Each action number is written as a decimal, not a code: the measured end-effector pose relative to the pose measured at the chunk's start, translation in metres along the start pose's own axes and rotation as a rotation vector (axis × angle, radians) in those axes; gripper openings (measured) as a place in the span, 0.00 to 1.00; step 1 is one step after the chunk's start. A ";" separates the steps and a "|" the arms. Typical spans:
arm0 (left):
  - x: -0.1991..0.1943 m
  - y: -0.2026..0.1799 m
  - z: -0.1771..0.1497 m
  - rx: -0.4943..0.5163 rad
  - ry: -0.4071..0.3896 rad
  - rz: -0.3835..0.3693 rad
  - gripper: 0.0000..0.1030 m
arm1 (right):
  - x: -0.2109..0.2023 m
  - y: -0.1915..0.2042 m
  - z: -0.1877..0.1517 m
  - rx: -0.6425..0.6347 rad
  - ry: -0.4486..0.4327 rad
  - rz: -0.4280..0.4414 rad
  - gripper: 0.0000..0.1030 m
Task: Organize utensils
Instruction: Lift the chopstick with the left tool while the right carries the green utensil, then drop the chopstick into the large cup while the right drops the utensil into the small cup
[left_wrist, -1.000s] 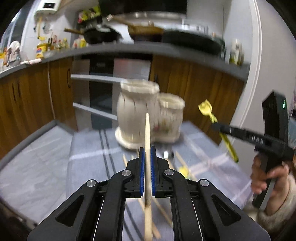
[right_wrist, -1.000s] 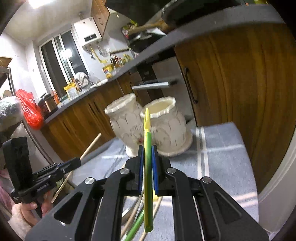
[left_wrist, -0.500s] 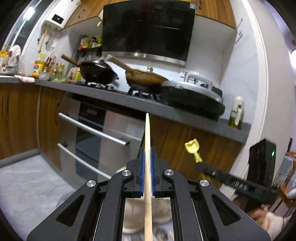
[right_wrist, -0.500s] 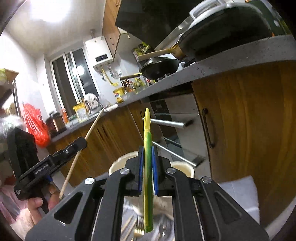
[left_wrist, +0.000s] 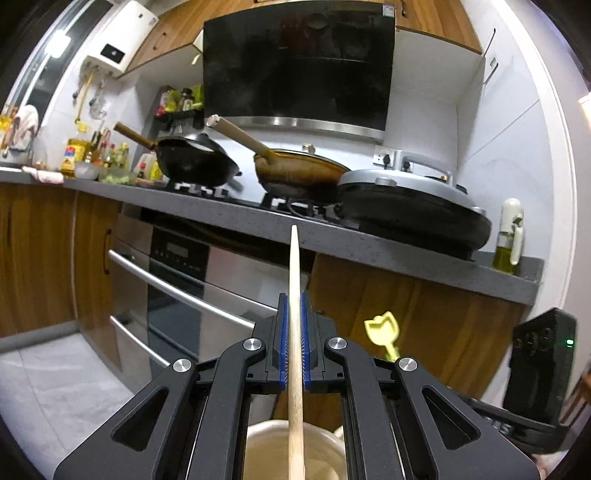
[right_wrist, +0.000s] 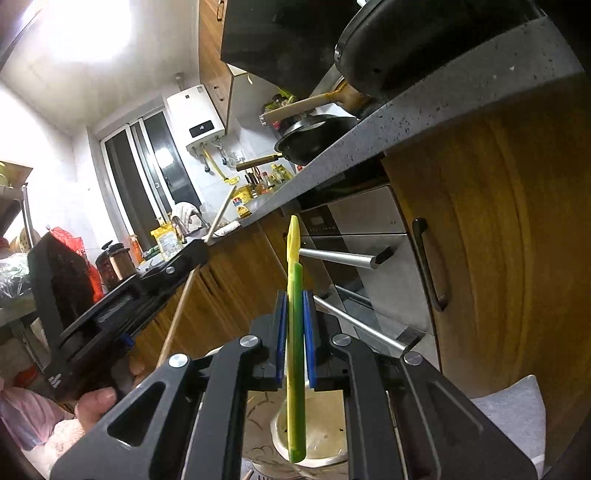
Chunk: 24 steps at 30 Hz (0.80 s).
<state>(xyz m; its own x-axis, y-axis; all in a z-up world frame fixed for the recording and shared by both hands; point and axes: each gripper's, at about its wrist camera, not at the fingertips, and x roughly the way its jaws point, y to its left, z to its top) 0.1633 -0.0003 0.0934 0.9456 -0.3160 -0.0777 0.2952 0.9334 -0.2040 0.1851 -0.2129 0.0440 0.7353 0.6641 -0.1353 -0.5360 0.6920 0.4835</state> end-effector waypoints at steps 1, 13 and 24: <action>0.003 0.001 -0.001 0.002 0.002 0.000 0.06 | -0.001 0.000 -0.001 -0.004 -0.003 -0.001 0.08; 0.011 0.001 -0.012 0.026 -0.008 0.026 0.06 | -0.002 0.002 -0.008 -0.031 -0.028 -0.022 0.08; 0.008 0.012 -0.018 -0.032 -0.015 0.027 0.07 | 0.001 -0.005 -0.011 -0.032 -0.060 -0.060 0.08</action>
<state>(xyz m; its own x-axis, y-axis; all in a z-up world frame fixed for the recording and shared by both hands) 0.1716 0.0050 0.0732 0.9552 -0.2878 -0.0695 0.2649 0.9356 -0.2335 0.1843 -0.2125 0.0319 0.7894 0.6039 -0.1102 -0.5027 0.7391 0.4484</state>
